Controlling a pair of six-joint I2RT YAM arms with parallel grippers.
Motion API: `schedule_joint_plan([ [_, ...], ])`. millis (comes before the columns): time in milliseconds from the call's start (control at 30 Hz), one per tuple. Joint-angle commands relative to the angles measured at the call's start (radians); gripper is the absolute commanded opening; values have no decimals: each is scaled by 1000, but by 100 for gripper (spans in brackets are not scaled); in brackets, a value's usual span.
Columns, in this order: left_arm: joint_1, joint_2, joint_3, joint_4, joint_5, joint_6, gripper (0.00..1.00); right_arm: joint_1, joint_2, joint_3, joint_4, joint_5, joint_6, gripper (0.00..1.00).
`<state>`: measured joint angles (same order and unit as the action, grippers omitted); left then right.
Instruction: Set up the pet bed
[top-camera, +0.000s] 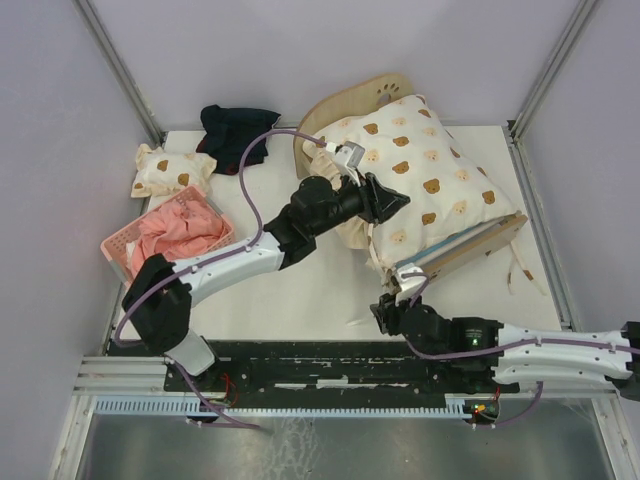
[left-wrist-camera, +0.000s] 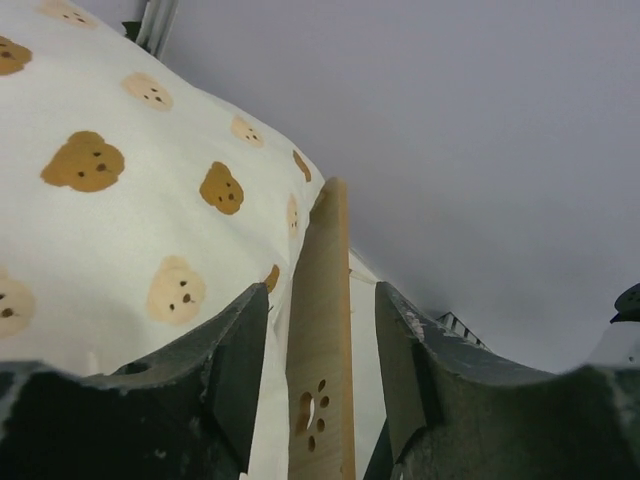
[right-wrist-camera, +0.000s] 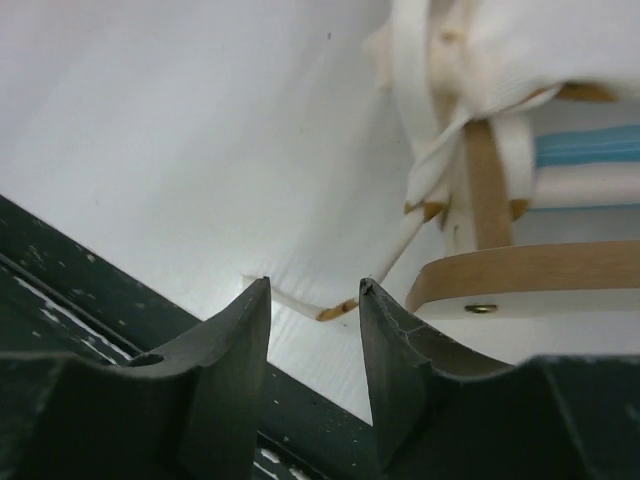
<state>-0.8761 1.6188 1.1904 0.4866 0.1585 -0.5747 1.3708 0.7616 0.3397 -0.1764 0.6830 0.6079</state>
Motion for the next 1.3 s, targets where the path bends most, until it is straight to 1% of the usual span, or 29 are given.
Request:
schedule_joint_plan([
  [0,5,-127,-19,-84,-87,111,57,5,-114,150,-272,138,171,51],
  [100,9,-178,-18,-169,-144,162,61,6,-159,211,-389,193,236,53],
  [200,14,-213,-18,-236,-193,193,62,5,-175,301,-601,329,455,60],
  [300,16,-244,-40,-271,-196,239,61,6,-164,383,-828,453,658,66],
  [333,16,-254,-59,-264,-179,248,60,5,-160,407,-895,480,706,67],
  [433,15,-268,-152,-163,-25,308,57,6,-153,454,-1051,549,833,67],
  [467,14,-264,-174,-142,18,327,55,5,-152,462,-1119,580,892,66],
  [533,12,-247,-196,-125,94,366,52,5,-153,472,-1179,618,960,64],
  [700,2,-154,-208,-121,212,448,52,5,-131,499,-1189,664,923,62],
  [800,-6,-110,-218,-127,212,489,54,2,-84,504,-1193,669,924,62],
  [933,-7,-71,-204,-193,187,512,54,-4,-22,505,-1199,660,937,63],
  [1000,-13,-69,-218,-216,170,501,52,-9,-3,498,-1218,660,971,63],
  [1067,-20,-76,-241,-227,170,483,49,-16,1,486,-1197,660,968,64],
  [1100,-26,-84,-254,-232,168,473,48,-22,-1,480,-1168,656,940,64],
  [1167,-36,-96,-292,-236,149,444,46,-37,5,472,-1097,642,825,64],
  [1267,-51,-107,-356,-231,120,405,45,-71,39,473,-1034,609,744,64],
])
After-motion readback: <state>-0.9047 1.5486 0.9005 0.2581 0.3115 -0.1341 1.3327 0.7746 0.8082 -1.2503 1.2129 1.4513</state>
